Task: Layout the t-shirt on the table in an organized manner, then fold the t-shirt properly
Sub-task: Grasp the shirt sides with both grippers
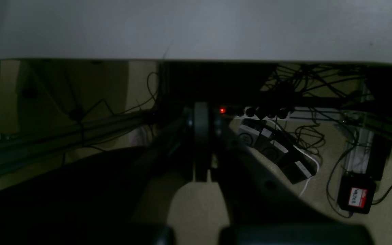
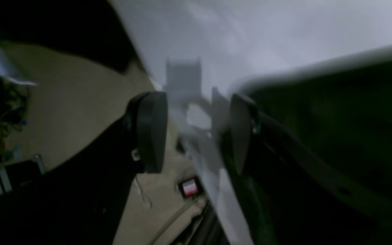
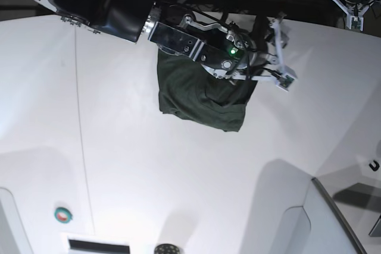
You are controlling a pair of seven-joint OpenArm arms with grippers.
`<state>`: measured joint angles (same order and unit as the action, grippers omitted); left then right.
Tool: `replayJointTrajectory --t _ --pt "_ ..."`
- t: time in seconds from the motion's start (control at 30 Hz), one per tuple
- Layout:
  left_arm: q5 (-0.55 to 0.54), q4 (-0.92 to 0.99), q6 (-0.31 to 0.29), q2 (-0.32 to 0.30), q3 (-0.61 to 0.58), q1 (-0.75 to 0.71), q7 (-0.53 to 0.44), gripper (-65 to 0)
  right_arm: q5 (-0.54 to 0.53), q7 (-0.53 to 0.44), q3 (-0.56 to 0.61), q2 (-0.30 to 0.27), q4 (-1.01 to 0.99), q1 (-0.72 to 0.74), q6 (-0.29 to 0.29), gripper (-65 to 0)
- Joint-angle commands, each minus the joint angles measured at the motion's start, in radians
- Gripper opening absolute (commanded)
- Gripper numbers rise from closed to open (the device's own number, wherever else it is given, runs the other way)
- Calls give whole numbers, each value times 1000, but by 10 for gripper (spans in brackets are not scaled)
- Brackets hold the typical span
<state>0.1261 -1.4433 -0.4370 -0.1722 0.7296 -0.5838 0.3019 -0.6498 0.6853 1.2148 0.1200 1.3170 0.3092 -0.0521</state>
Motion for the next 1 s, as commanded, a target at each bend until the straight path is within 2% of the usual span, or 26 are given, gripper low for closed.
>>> replayJointTrajectory --t 0.0,0.07,0.17,0.27,0.3,0.33,0.4,0.47,0.53,0.7,0.87,0.97 --pt "-3 -17 10 -16 9 3 -16 -650 -5 9 -26 -19 63 52 4 -378" --pt "-6 -18 10 -16 9 6 -16 -650 -6 53 -119 -82 137 64 -15 -414" --pt "-6 -18 10 -14 5 6 -16 -650 -9 96 -349 -167 200 23 -96 -437" --pt "-7 -24 10 0 3 8 -20 -650 -9 98 -567 -220 212 -45 -102 -447" --pt "-7 -46 10 10 2 12 -20 -650 -8 98 -619 -242 212 -64 -101 -476" --pt "-7 -78 10 29 0 17 -20 -650 -8 96 -656 -265 210 -80 -101 -533" --pt "-7 -144 10 58 -31 20 -19 -650 -8 96 -674 -303 212 -95 -91 -650" --pt "-7 -213 10 69 -98 20 -16 -650 -9 96 -674 -329 230 -121 -38 -632" --pt "-7 -271 10 92 -187 20 -16 -650 -9 96 -677 -331 250 -149 14 -642" --pt "-7 -290 14 127 -428 89 -19 -650 -5 96 -679 -329 244 -176 22 -644" --pt "4 -259 14 210 -466 169 -22 -650 -5 96 -679 -332 230 -178 22 -644" --pt "4 -192 14 214 -466 204 -19 -650 -5 89 -679 -334 217 -178 22 -644"
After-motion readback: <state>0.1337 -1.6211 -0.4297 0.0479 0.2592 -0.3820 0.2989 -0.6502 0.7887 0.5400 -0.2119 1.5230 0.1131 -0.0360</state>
